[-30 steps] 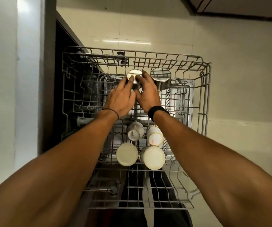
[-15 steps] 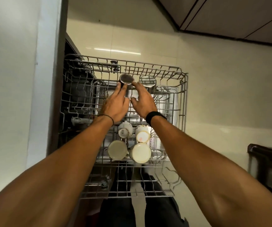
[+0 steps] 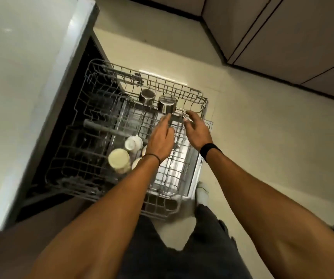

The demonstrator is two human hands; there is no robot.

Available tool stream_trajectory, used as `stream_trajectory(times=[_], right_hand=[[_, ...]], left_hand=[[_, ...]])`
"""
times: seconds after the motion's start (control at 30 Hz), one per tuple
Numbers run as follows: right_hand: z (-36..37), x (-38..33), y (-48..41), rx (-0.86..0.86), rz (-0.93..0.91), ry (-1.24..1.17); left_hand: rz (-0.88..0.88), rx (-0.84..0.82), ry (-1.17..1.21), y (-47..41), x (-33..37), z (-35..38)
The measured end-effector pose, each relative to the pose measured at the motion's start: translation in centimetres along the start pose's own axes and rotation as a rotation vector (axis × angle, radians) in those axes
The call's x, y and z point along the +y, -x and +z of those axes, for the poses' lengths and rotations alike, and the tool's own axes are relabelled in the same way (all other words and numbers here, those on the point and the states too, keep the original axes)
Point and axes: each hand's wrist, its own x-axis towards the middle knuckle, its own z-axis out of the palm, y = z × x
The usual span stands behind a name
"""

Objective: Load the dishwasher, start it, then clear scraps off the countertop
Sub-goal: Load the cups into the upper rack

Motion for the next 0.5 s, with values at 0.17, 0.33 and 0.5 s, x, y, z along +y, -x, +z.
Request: stream_trajectory(times=[0.17, 0.33, 0.5], right_hand=[[-5.6, 3.6, 2.2, -0.084, 0.028, -0.086], [-9.2, 7.6, 3.2, -0.17, 0.173, -0.165], [-9.8, 9.7, 3.1, -0.283, 0.31, -0.24]], left_hand=[[-0.162, 0.126, 0.161, 3.8, 3.6, 6.5], [-0.323, 0.206, 0.479, 6.0, 4.2, 13.3], [-0.521, 0.282, 0.91, 6.0, 3.3, 17.5]])
